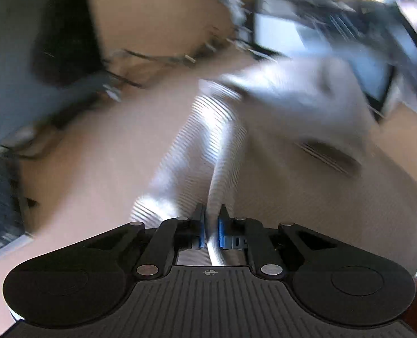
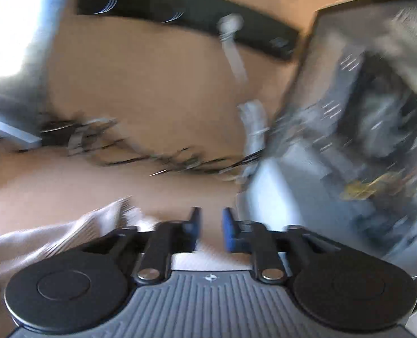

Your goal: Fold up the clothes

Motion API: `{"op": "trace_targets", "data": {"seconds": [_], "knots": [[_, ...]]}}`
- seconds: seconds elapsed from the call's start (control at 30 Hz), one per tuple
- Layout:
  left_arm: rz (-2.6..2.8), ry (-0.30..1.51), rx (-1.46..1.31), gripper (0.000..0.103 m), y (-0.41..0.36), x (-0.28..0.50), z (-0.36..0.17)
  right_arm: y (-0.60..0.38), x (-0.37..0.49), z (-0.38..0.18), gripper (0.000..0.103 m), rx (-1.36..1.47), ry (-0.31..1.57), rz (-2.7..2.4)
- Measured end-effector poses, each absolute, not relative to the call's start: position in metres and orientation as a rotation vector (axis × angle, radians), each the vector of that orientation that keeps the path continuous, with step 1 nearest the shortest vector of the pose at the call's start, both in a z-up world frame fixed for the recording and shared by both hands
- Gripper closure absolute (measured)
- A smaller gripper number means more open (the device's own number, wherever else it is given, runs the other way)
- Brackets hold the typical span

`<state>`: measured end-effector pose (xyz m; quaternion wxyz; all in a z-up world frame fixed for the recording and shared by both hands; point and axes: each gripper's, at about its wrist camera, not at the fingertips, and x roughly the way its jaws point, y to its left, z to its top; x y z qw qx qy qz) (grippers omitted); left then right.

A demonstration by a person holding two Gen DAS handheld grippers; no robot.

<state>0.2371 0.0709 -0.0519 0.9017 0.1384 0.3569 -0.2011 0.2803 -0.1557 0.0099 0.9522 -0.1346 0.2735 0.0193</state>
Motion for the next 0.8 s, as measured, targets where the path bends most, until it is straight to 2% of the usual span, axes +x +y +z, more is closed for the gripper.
{"op": "trace_targets", "data": {"seconds": [0.17,0.27,0.3,0.37,0.4,0.43,0.53,0.6,0.67,0.7,0.73,0.8], "knots": [[-0.134,0.576,0.307,0.094,0.119,0.280,-0.006,-0.146,0.256,-0.026,0.061,-0.189,0.693,0.191],[0.028,0.538,0.234,0.091,0.161,0.305,0.016,-0.144,0.249,-0.035,0.055,-0.158,0.731,0.220],[0.053,0.540,0.179,0.086,0.174,0.306,0.024,-0.144,0.248,-0.037,0.053,-0.152,0.740,0.229],[0.015,0.560,0.063,0.062,0.192,0.297,0.034,-0.141,0.245,-0.037,0.050,-0.154,0.744,0.256],[-0.038,0.581,0.016,0.045,0.195,0.289,0.036,-0.140,0.243,-0.038,0.047,-0.157,0.744,0.271],[-0.113,0.616,-0.011,0.033,0.192,0.279,0.033,-0.138,0.242,-0.038,0.046,-0.151,0.750,0.285],[-0.374,0.773,-0.011,0.013,0.159,0.244,0.007,-0.135,0.243,-0.043,0.042,-0.062,0.801,0.344],[-0.475,0.883,0.040,0.011,0.136,0.222,-0.018,-0.129,0.244,-0.051,0.037,-0.062,0.826,0.360],[-0.500,0.943,0.129,0.018,0.119,0.202,-0.040,-0.119,0.247,-0.062,0.037,-0.116,0.849,0.355],[-0.492,0.947,0.167,0.048,0.115,0.196,-0.046,-0.115,0.247,-0.067,0.037,-0.142,0.859,0.356],[-0.473,0.946,0.200,0.082,0.114,0.192,-0.051,-0.111,0.246,-0.071,0.035,-0.165,0.866,0.361],[-0.441,0.930,0.193,0.086,0.122,0.191,-0.052,-0.107,0.243,-0.077,0.026,-0.204,0.863,0.373]]}}
